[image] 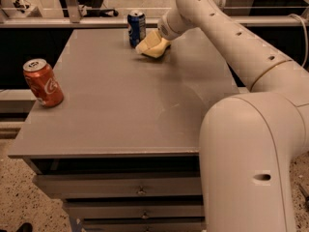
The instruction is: Move sponge near pepsi can
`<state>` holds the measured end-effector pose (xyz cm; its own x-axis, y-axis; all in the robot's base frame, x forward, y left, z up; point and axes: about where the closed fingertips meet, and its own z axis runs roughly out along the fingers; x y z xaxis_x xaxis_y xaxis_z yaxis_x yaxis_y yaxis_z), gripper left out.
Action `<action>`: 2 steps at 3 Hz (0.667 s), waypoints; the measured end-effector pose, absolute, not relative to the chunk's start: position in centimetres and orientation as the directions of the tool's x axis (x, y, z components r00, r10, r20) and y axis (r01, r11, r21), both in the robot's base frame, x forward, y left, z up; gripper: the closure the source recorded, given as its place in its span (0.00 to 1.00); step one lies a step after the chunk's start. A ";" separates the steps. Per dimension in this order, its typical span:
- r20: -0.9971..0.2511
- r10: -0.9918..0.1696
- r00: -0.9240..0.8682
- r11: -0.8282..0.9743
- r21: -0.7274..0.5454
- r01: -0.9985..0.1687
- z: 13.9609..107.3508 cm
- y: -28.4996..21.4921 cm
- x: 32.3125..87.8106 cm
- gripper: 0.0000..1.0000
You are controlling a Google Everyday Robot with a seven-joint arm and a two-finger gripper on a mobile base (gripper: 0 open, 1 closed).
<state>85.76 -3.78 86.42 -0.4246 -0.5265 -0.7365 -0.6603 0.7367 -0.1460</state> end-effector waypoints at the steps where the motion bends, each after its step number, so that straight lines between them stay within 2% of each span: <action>1: -0.766 -0.491 -0.415 0.746 -0.124 -0.655 87.3 -5.1 84.6 0.00; 2: -0.823 -0.430 -0.372 0.741 -0.086 -0.666 89.1 -7.2 82.4 0.00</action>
Offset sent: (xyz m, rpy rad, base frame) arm -0.0858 -0.1151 0.0657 0.2845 -0.1682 0.0861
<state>82.43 -7.21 89.08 -0.3721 -0.4301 -0.8225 -0.6663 0.7407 -0.0859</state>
